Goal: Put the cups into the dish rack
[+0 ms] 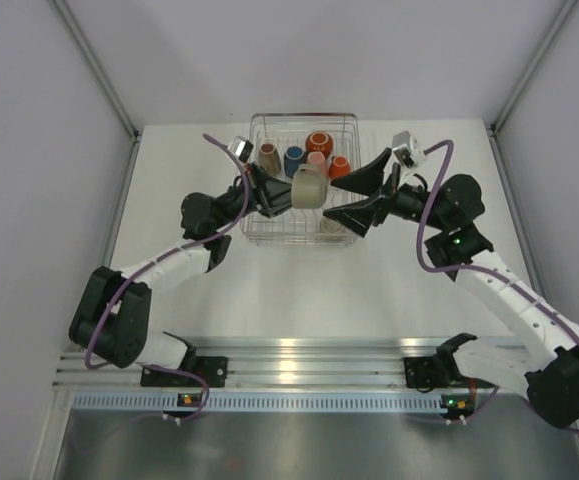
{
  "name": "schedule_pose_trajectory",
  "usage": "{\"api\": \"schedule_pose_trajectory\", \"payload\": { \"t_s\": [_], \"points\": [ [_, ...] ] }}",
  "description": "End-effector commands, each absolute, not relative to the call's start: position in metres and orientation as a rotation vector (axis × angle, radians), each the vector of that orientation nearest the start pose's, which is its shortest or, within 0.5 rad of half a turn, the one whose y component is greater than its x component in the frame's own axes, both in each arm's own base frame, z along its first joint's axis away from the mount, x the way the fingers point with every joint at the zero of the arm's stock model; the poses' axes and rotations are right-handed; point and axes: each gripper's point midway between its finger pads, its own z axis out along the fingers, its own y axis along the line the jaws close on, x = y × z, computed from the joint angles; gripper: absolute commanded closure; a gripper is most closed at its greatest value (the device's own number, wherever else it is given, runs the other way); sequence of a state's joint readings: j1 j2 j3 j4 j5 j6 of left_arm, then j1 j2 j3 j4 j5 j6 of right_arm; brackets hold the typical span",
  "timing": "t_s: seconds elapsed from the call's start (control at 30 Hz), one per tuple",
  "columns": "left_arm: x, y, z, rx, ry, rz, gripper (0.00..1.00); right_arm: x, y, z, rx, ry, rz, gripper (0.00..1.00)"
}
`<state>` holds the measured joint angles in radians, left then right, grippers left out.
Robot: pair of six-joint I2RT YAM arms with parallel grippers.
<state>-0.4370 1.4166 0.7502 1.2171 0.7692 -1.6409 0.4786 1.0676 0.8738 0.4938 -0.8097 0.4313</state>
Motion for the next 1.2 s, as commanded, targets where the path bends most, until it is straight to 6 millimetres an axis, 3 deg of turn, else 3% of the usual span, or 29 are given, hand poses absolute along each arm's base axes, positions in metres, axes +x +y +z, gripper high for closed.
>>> {"api": "schedule_pose_trajectory", "payload": {
  "t_s": [0.0, 0.3, 0.6, 0.7, 0.73, 0.8, 0.83, 0.93, 1.1, 1.17],
  "points": [
    [0.242, -0.284, 0.39, 0.148, 1.368, -2.175, 1.0, 0.215, 0.283, 0.415, -0.836, 1.104, 1.257, 0.18],
    [0.242, -0.292, 0.385, 0.136, 1.377, -2.186, 1.0, 0.213, 0.296, 0.422, -0.853, 1.08, 1.278, 0.18],
    [0.239, -0.295, 0.388, 0.149, 1.368, -2.19, 1.0, 0.214, 0.31, 0.407, -0.868, 1.114, 1.312, 0.21],
    [0.239, -0.295, 0.387, 0.145, 1.37, -2.19, 1.0, 0.214, 0.311, 0.405, -0.871, 1.118, 1.317, 0.32],
    [0.239, -0.296, 0.387, 0.148, 1.371, -2.191, 1.0, 0.214, 0.312, 0.406, -0.872, 1.115, 1.318, 0.46],
    [0.239, -0.296, 0.385, 0.148, 1.374, -2.191, 1.0, 0.213, 0.312, 0.406, -0.876, 1.111, 1.314, 0.58],
    [0.239, -0.296, 0.385, 0.147, 1.374, -2.192, 1.0, 0.213, 0.313, 0.405, -0.879, 1.11, 1.314, 0.72],
    [0.239, -0.297, 0.383, 0.145, 1.381, -2.19, 1.0, 0.214, 0.312, 0.404, -0.875, 1.113, 1.305, 0.98],
    [0.24, -0.298, 0.379, 0.144, 1.395, -2.191, 1.0, 0.219, 0.308, 0.403, -0.836, 1.12, 1.263, 1.0],
    [0.239, -0.299, 0.379, 0.144, 1.399, -2.198, 0.89, 0.222, 0.306, 0.4, -0.828, 1.135, 1.237, 1.0]
  ]
}}
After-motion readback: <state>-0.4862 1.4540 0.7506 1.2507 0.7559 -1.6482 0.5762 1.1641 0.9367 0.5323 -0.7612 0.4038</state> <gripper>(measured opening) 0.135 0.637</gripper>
